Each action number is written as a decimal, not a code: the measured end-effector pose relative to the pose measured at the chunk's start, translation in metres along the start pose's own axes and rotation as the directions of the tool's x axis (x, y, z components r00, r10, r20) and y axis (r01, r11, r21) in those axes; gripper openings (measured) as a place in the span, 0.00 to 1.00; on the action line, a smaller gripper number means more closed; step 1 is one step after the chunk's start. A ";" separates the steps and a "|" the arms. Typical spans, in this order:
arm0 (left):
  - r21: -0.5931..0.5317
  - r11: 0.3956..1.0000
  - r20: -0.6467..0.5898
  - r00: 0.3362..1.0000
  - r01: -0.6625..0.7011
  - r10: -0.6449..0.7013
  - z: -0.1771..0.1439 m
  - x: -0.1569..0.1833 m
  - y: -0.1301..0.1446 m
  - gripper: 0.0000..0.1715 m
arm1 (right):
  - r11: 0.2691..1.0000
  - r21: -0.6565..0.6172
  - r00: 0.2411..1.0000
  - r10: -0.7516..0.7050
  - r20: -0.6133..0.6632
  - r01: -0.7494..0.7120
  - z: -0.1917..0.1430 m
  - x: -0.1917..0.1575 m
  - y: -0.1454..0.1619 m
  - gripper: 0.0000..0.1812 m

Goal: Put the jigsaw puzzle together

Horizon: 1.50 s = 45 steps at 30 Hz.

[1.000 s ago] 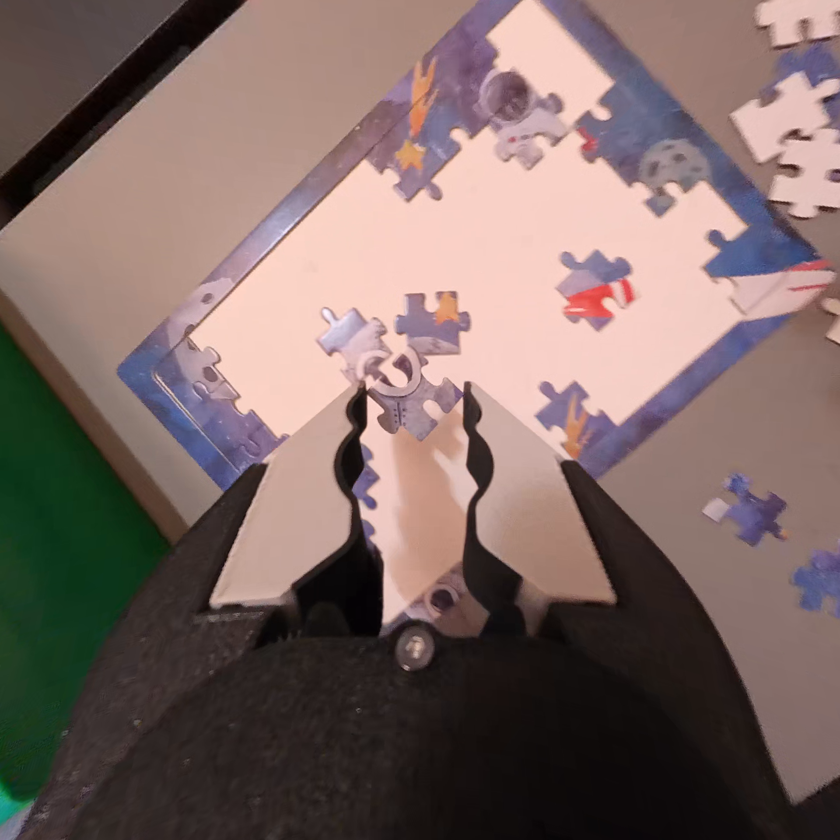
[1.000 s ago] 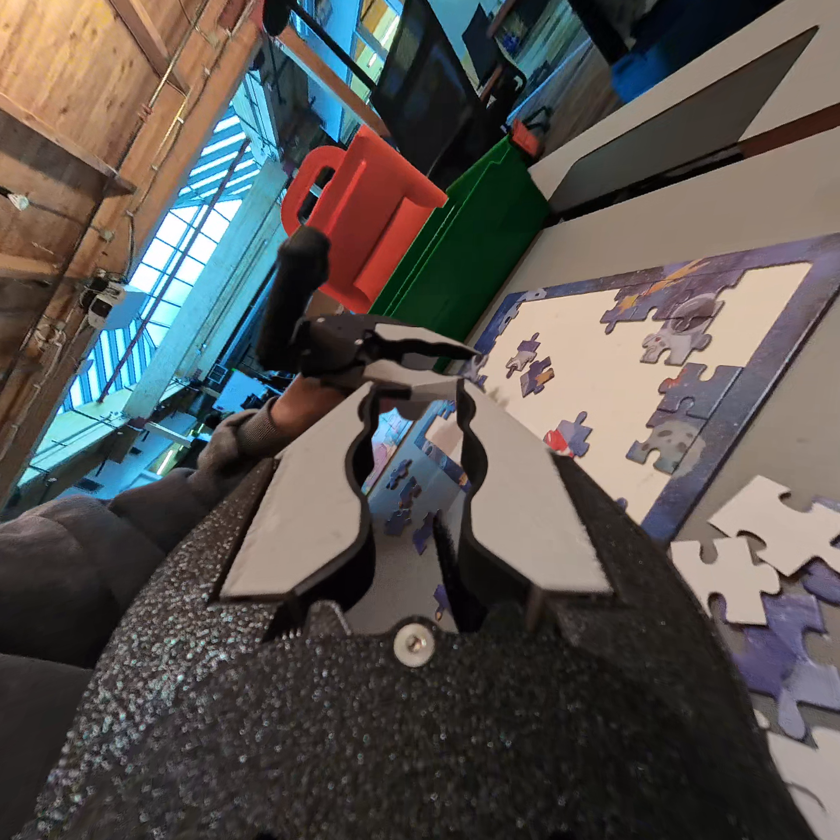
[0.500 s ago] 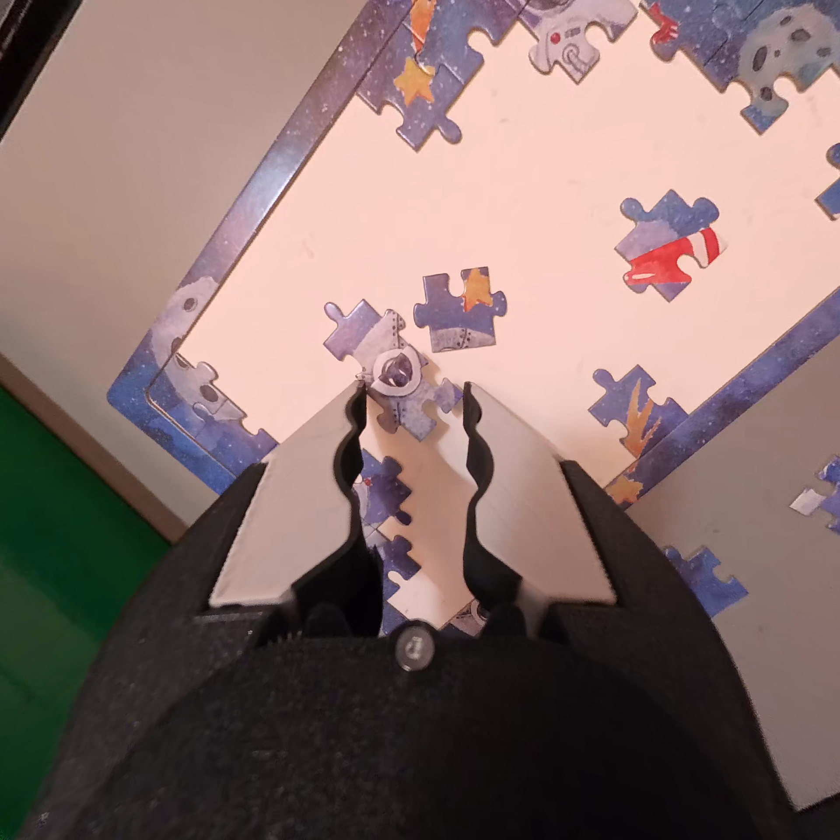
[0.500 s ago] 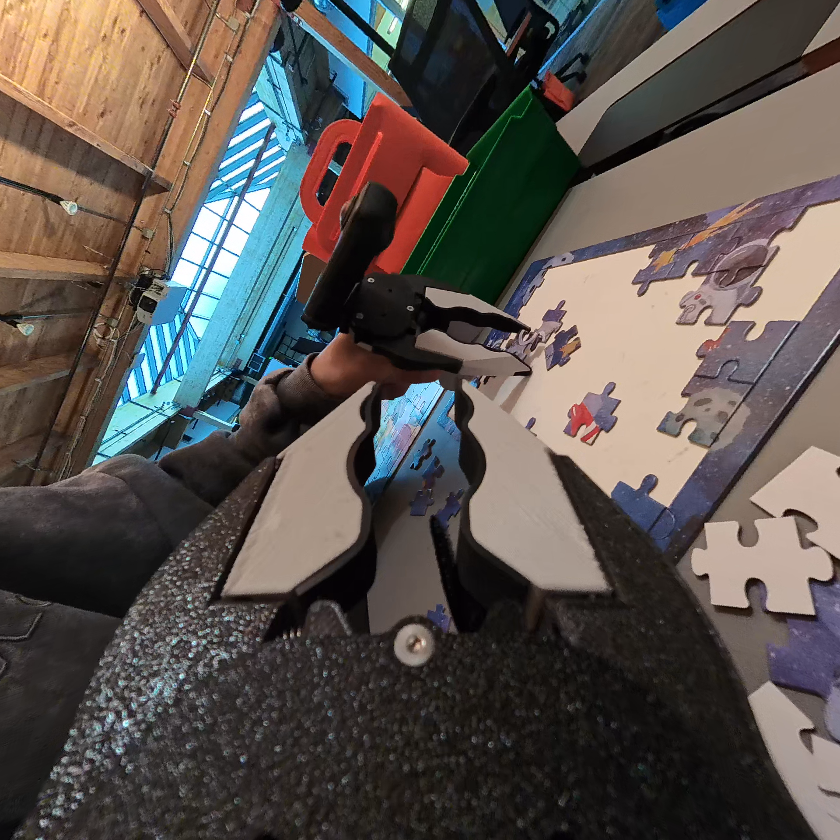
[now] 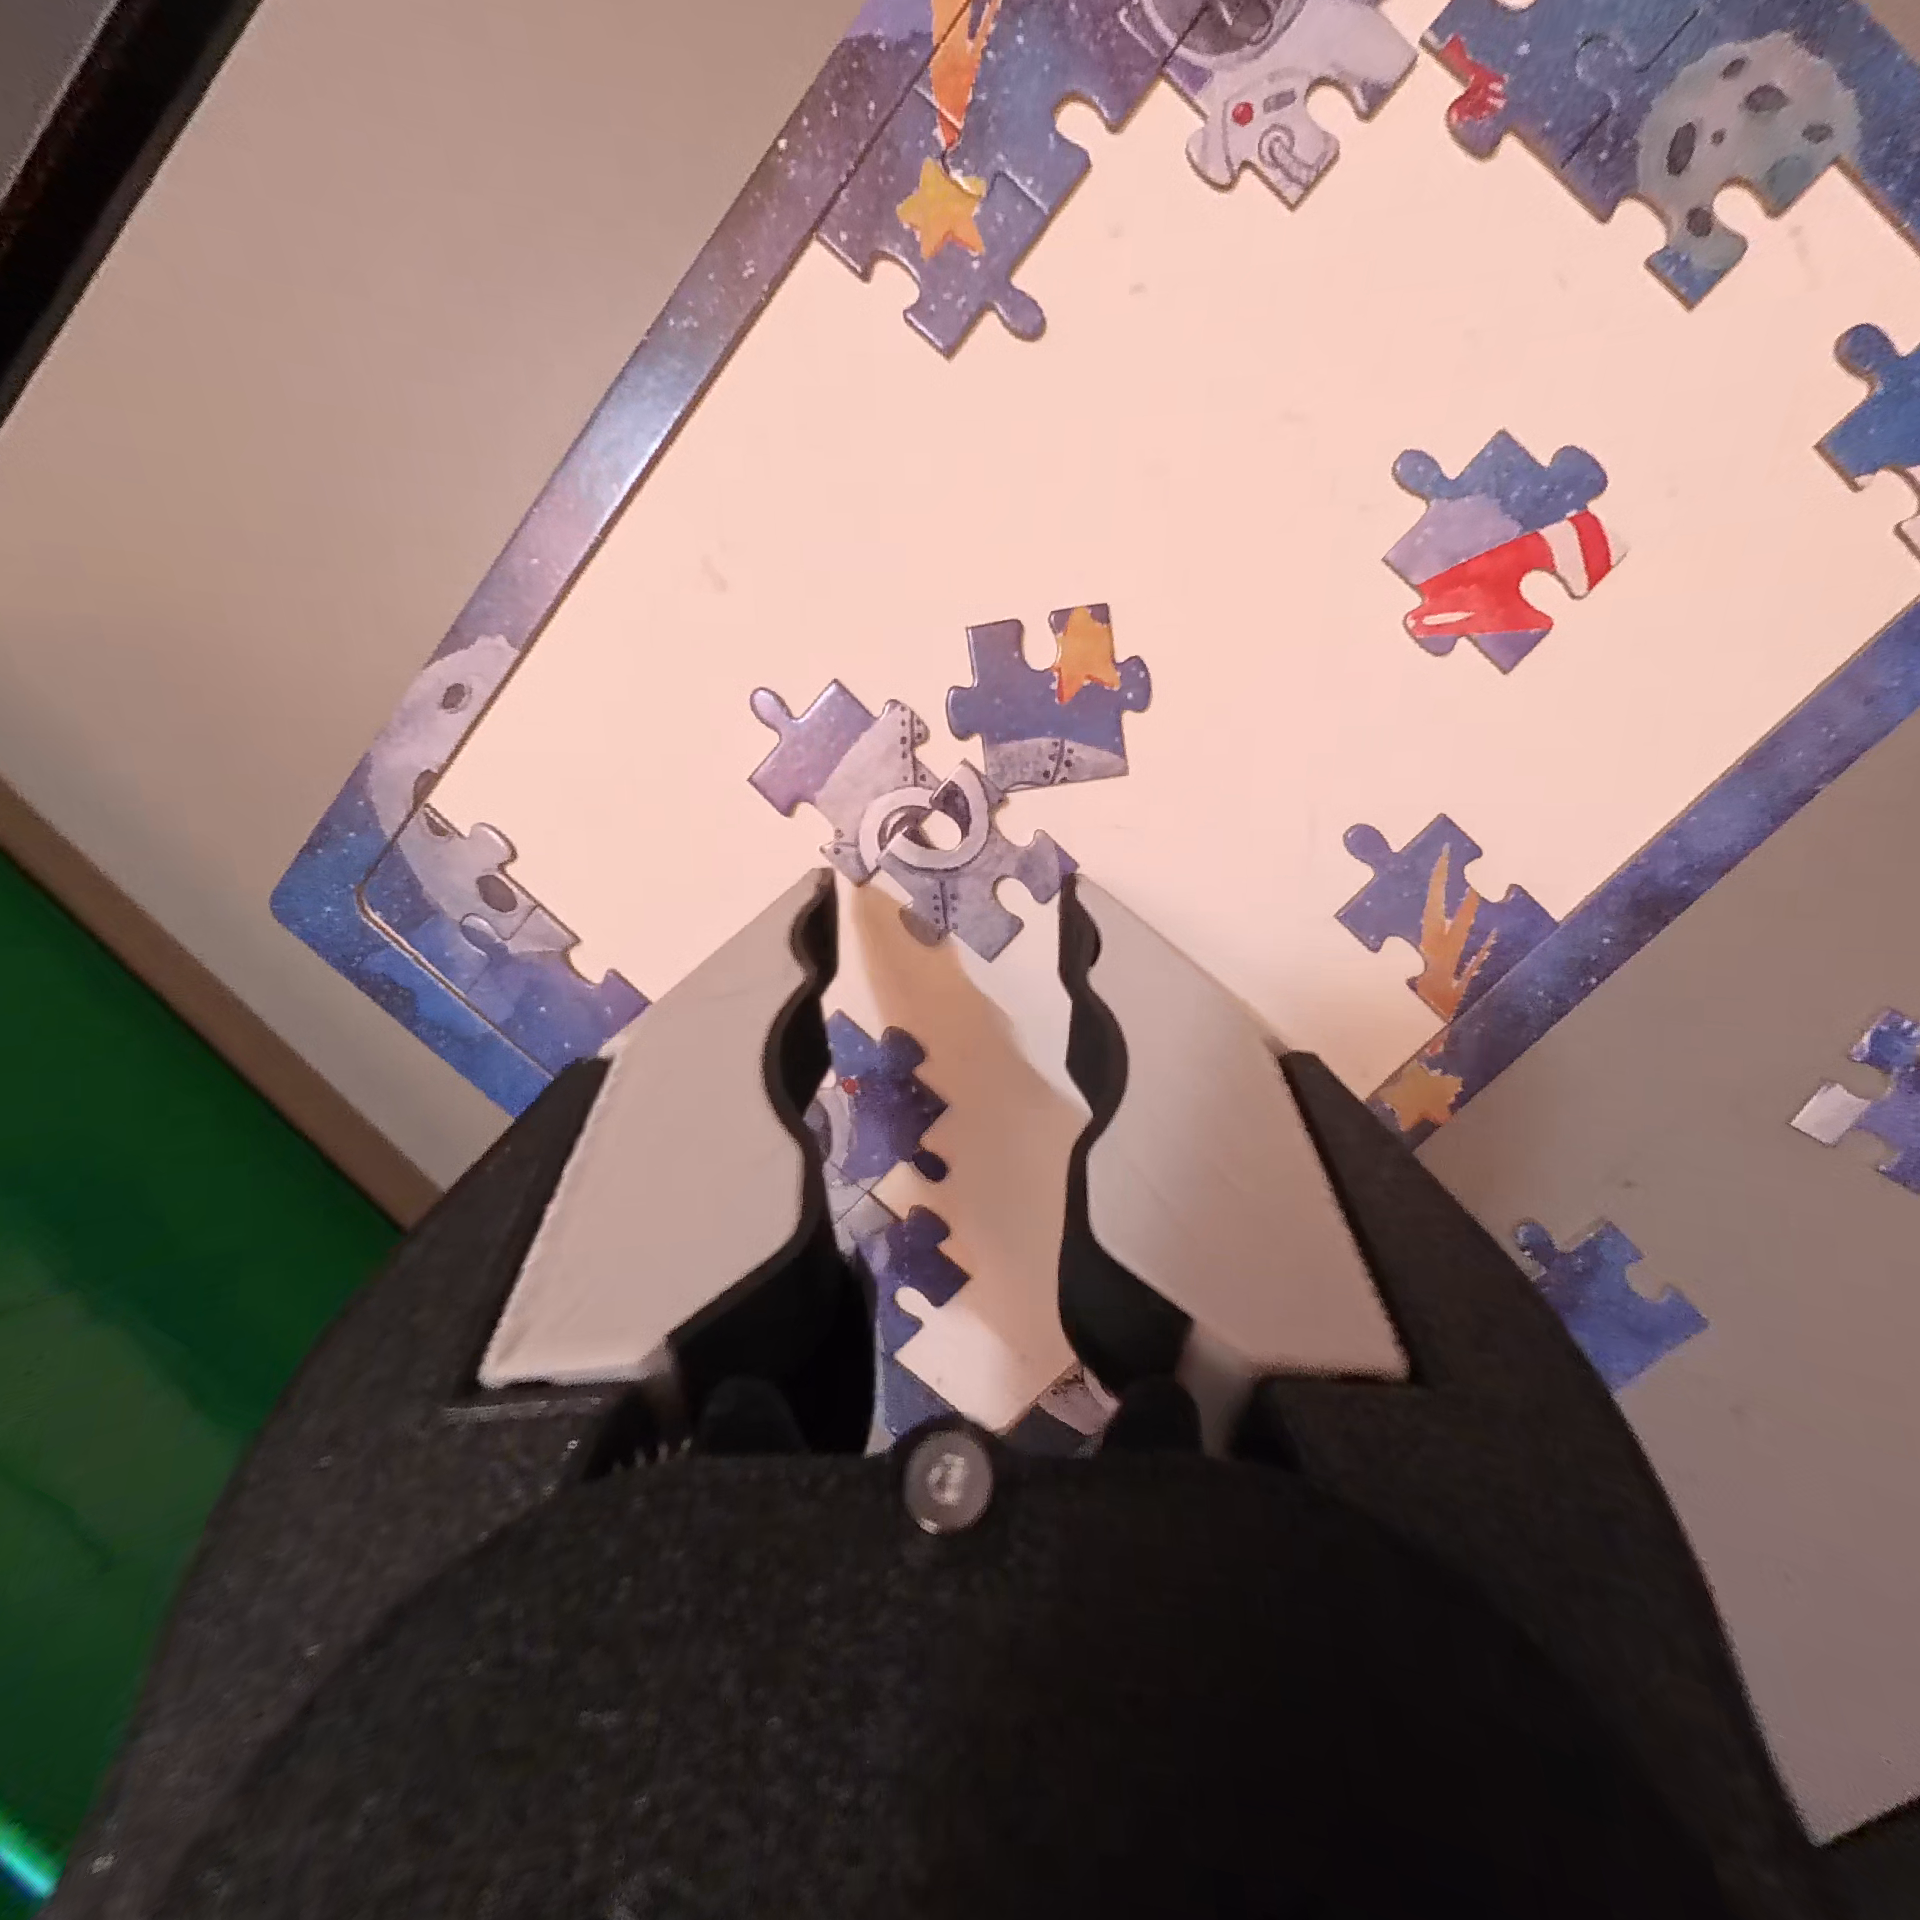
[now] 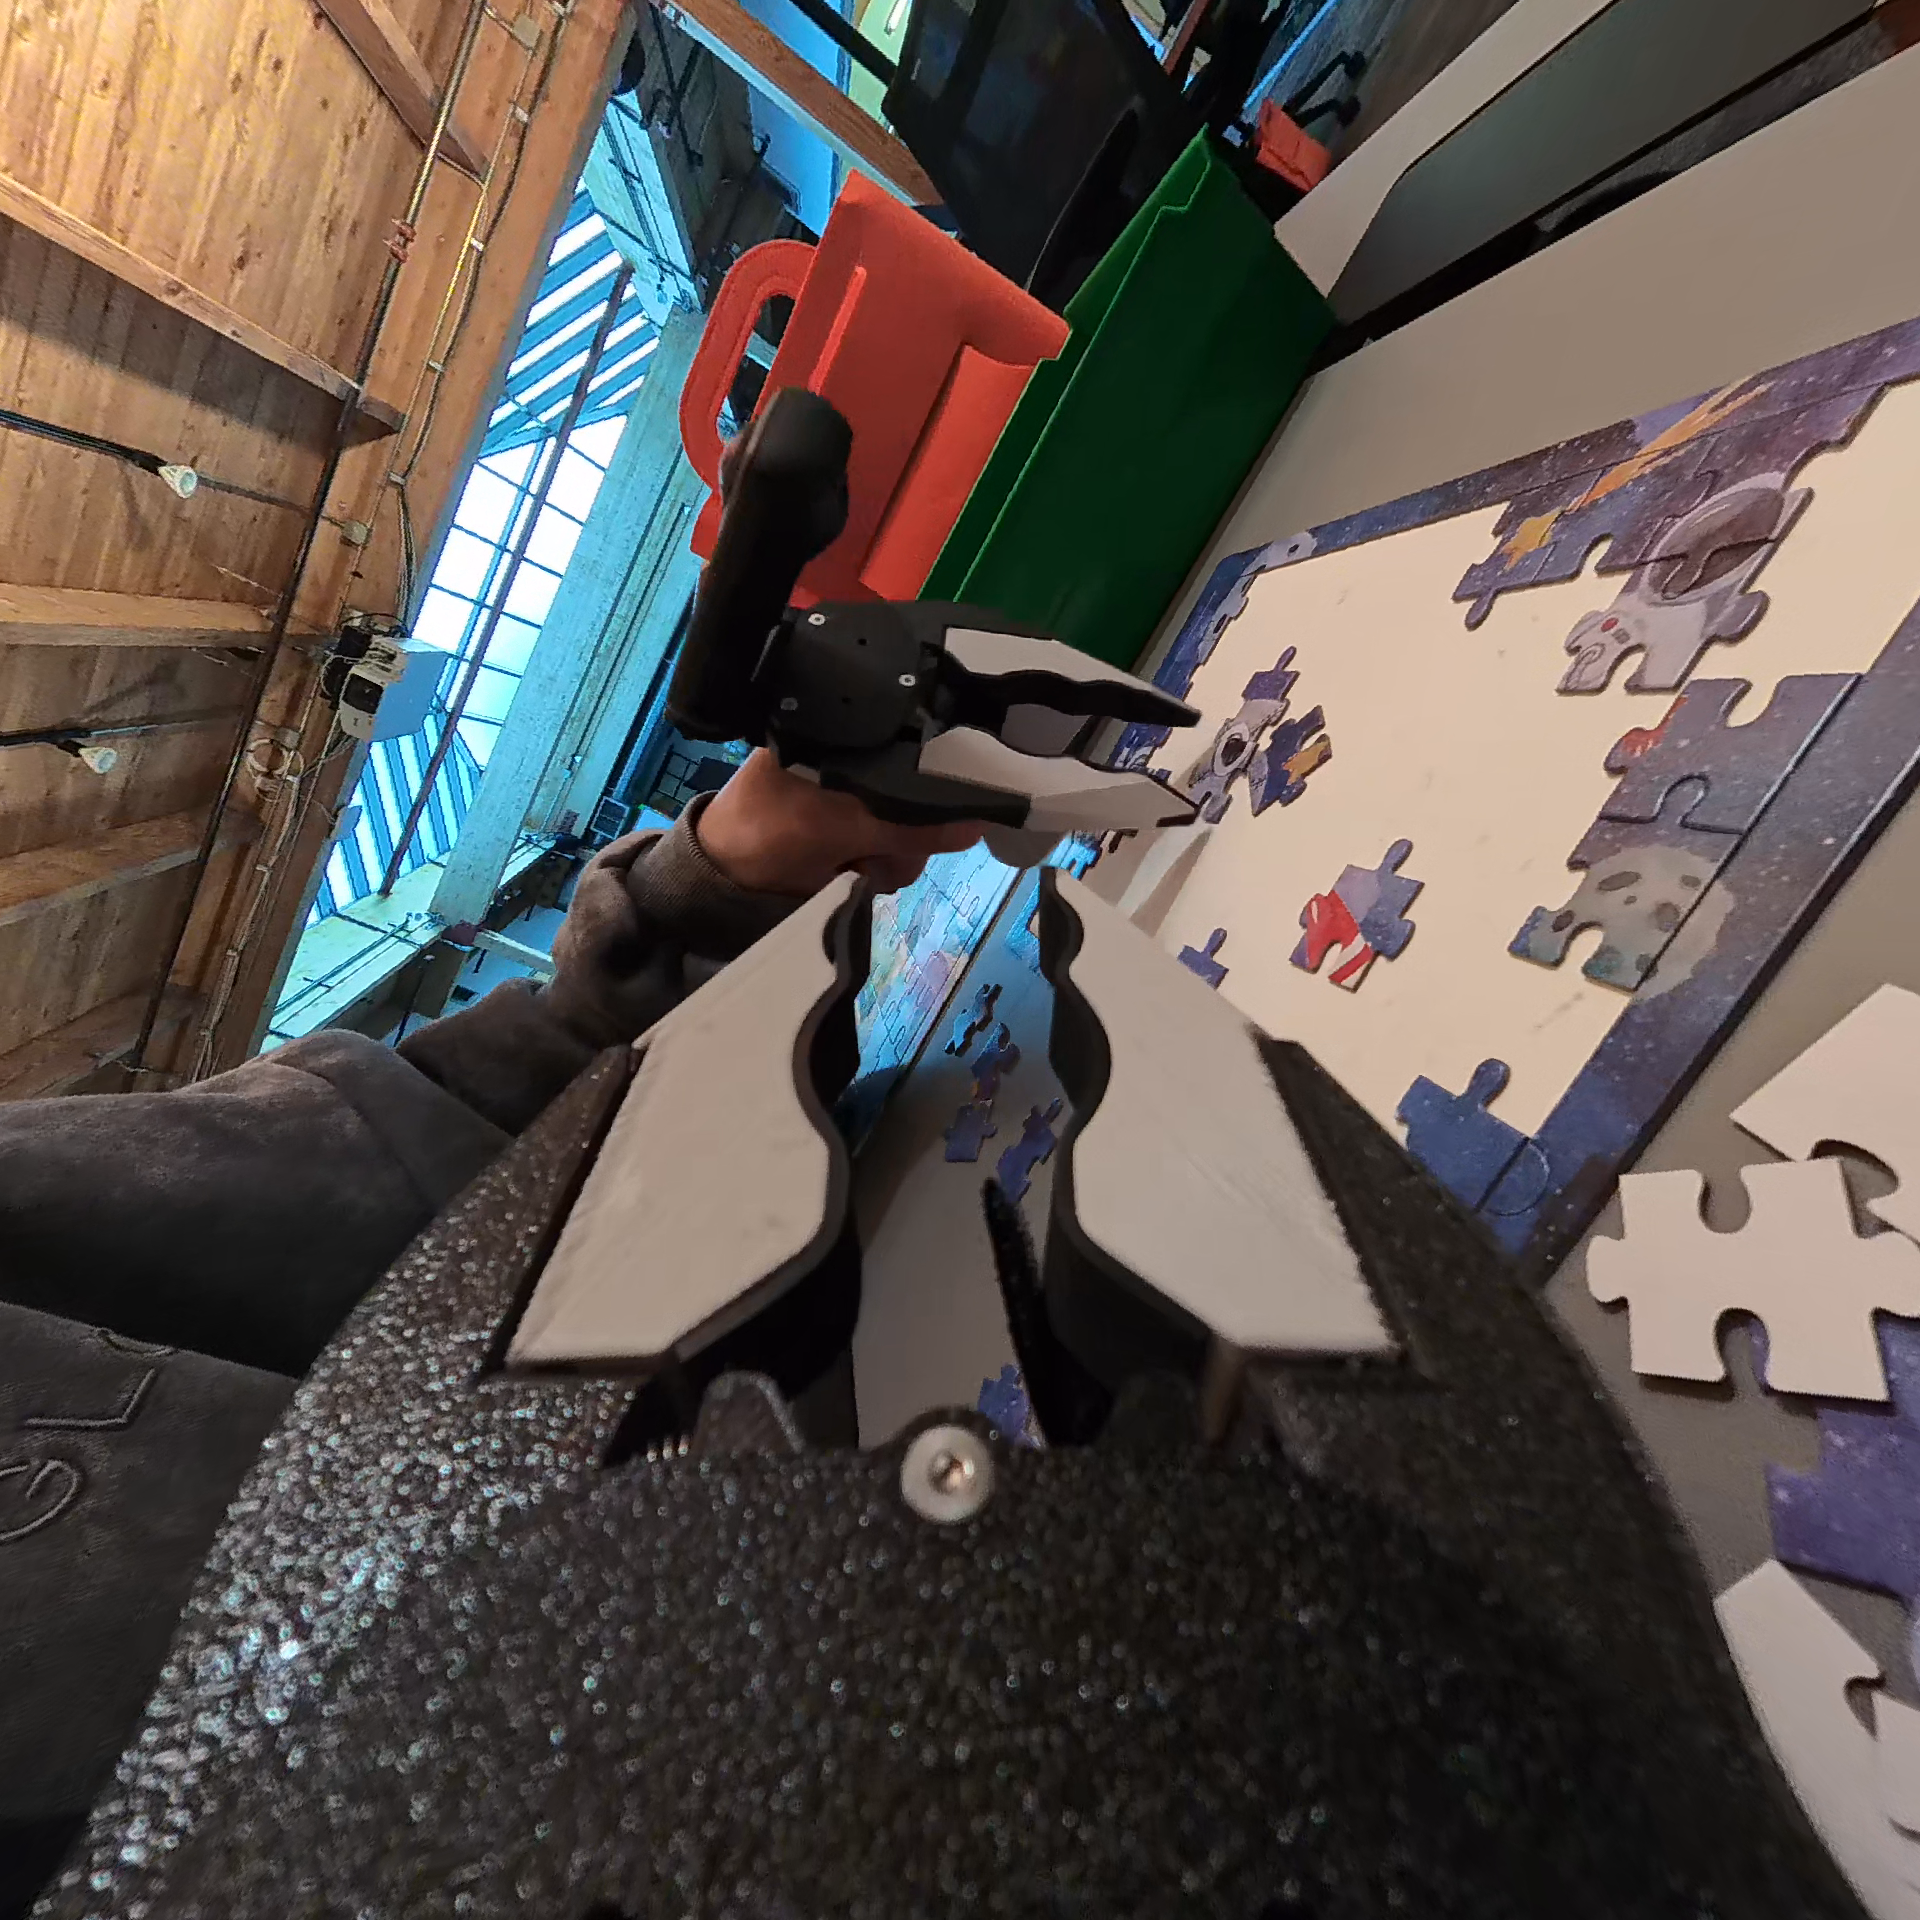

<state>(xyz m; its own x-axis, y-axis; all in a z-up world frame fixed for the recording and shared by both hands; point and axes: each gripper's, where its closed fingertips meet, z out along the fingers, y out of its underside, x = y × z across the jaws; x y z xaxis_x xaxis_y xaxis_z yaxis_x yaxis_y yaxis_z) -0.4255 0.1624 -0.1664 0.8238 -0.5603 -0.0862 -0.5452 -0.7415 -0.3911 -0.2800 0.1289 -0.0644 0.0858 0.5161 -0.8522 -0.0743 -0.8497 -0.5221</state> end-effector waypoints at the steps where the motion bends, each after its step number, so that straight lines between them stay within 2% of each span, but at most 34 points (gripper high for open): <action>1: 0.009 1.000 0.011 1.000 0.006 -0.006 -0.003 -0.003 -0.001 0.21 | 1.000 -0.001 1.000 0.000 -0.001 0.000 0.000 0.000 0.000 0.18; 3: 0.027 0.999 0.046 0.999 0.021 -0.022 -0.010 -0.013 -0.003 0.11 | 1.000 -0.003 1.000 0.000 -0.003 0.000 0.000 0.000 0.001 0.18; 4: 0.041 0.998 0.042 0.998 0.040 -0.041 -0.012 -0.016 -0.004 0.10 | 1.000 -0.003 1.000 0.001 -0.004 -0.001 0.000 0.000 0.001 0.18; 7: 0.086 0.993 -0.030 0.996 0.081 -0.078 -0.011 -0.006 -0.009 0.00 | 1.000 -0.008 1.000 -0.008 -0.012 0.008 0.002 0.001 0.003 0.17; 10: 0.074 0.996 -0.015 0.999 0.048 -0.047 -0.004 -0.002 -0.006 0.00 | 0.999 -0.030 0.999 -0.036 -0.039 0.035 0.005 0.004 0.007 0.17; 13: 0.100 0.993 -0.029 0.998 0.065 -0.062 -0.002 0.002 -0.006 0.00 | 0.973 -0.131 0.970 -0.206 -0.131 0.189 0.013 0.014 0.008 0.14; 16: 0.131 0.989 -0.024 0.998 0.065 -0.063 -0.001 0.004 -0.006 0.00 | 0.877 -0.321 0.895 -0.420 -0.149 0.358 0.034 0.017 -0.005 0.11; 18: 0.142 0.988 -0.017 0.998 0.065 -0.064 0.000 0.005 -0.004 0.00 | 0.776 -0.417 0.825 -0.557 -0.097 0.474 0.061 0.020 -0.019 0.00; 20: 0.158 0.985 -0.015 0.997 0.074 -0.072 0.000 0.004 -0.003 0.00 | 0.650 -0.523 0.750 -0.660 -0.029 0.551 0.096 0.039 -0.022 0.00; 22: 0.175 0.981 -0.008 0.997 0.080 -0.080 -0.004 0.001 -0.002 0.00 | 0.557 -0.625 0.723 -0.690 0.018 0.547 0.127 0.066 -0.012 0.00; 25: 0.201 0.976 -0.010 0.997 0.079 -0.079 -0.009 0.003 -0.006 0.00 | 0.482 -0.706 0.706 -0.708 0.035 0.519 0.156 0.093 0.003 0.00; 27: 0.209 0.975 -0.013 0.998 0.067 -0.066 -0.009 0.007 -0.008 0.00 | 0.440 -0.715 0.661 -0.749 0.042 0.544 0.163 0.101 0.005 0.00; 31: 0.189 0.981 0.001 0.999 0.054 -0.055 0.002 0.008 -0.006 0.00 | 0.400 -0.728 0.626 -0.778 0.051 0.557 0.165 0.108 0.012 0.00; 45: 0.164 0.984 -0.011 0.998 0.063 -0.062 0.006 0.005 0.003 0.00 | 0.322 -0.745 0.596 -0.793 0.125 0.584 0.160 0.110 0.015 0.00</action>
<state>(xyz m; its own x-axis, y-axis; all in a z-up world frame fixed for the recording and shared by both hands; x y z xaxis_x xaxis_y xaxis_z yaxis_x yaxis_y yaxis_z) -0.4225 0.1592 -0.1732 0.8545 -0.5169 -0.0520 -0.4591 -0.7046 -0.5411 -0.4304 0.1897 -0.1715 -0.0140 0.9951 -0.0980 0.7664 -0.0523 -0.6402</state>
